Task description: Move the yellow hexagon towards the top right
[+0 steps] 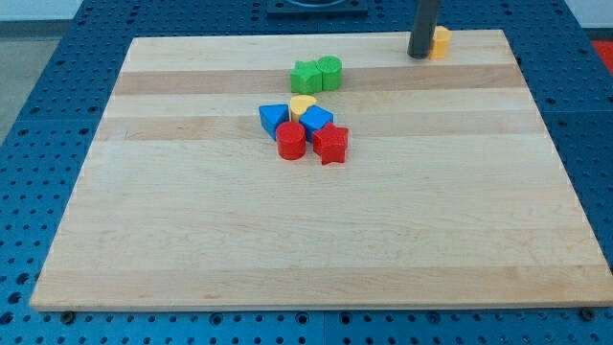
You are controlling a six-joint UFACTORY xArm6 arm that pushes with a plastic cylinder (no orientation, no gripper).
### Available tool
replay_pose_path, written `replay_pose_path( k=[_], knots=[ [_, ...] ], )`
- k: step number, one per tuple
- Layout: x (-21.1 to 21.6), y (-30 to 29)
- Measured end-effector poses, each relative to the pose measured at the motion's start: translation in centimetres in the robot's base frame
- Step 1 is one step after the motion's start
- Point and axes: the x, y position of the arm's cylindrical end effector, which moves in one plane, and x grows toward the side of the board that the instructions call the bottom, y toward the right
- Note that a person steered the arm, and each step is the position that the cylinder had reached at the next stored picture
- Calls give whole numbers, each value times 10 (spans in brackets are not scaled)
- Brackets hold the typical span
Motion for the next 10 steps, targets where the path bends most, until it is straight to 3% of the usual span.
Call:
replay_pose_path(
  k=[3,10],
  knots=[
    [-28,-20],
    [-23,23]
  ],
)
